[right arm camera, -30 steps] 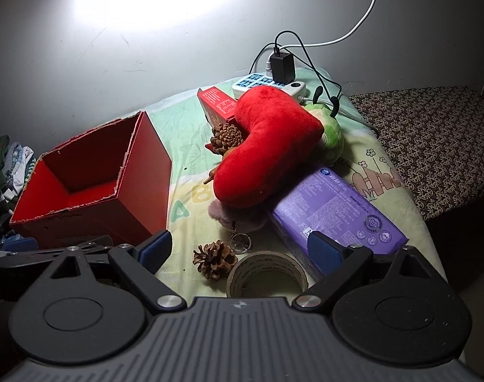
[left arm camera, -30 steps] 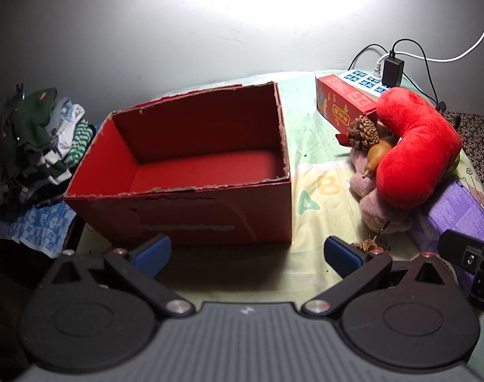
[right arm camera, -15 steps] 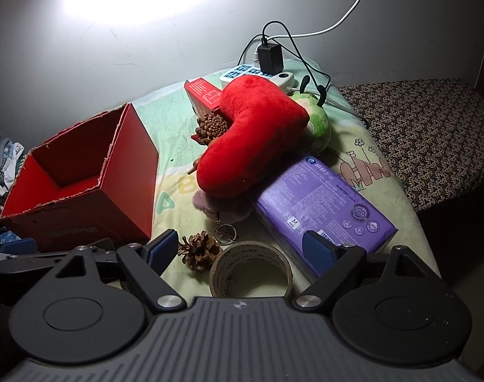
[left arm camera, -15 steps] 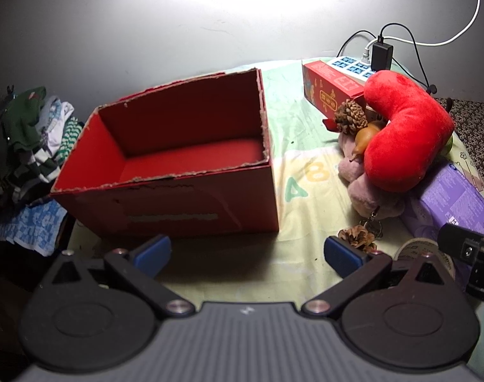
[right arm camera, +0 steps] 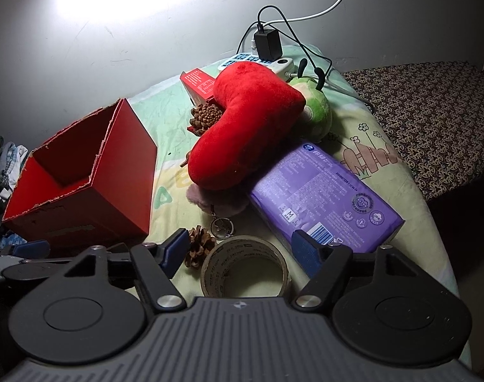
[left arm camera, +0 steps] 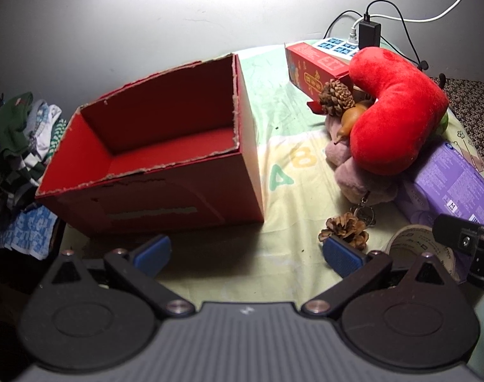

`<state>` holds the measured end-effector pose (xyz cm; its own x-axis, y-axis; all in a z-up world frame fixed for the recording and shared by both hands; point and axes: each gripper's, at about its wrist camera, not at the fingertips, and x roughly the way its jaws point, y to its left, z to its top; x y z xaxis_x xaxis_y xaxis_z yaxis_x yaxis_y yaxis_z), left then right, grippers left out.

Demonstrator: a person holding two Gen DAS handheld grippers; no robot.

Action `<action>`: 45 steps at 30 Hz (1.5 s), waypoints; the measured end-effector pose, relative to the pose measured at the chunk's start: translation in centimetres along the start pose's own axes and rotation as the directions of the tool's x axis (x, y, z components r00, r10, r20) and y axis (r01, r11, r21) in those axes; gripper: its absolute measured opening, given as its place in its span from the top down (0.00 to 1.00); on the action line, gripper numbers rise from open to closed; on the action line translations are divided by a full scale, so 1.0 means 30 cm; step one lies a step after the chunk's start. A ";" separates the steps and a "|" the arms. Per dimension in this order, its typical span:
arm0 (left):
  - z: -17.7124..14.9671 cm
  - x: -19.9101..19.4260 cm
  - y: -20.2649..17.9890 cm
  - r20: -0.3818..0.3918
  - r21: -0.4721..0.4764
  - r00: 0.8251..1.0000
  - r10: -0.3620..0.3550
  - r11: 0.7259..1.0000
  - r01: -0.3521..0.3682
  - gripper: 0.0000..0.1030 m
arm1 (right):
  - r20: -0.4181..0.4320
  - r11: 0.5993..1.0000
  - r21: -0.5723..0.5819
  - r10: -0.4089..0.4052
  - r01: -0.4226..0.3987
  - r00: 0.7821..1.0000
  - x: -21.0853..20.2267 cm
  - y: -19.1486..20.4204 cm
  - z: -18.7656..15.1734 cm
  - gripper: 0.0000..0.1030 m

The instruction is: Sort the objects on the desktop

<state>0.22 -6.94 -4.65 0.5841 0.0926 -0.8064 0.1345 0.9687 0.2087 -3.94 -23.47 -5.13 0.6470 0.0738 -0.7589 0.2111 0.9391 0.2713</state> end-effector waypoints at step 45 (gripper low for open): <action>-0.146 0.106 -0.129 -0.030 0.063 0.978 -0.205 0.977 0.206 0.11 | -0.120 0.989 0.058 0.141 -0.135 0.983 0.101 -0.166 -0.085 0.58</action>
<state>-1.94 -9.39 -10.46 0.5202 -0.1007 -0.8481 0.3020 0.9506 0.0723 -4.90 -27.09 -10.28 0.5780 0.2448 -0.7784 0.1640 0.8996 0.4048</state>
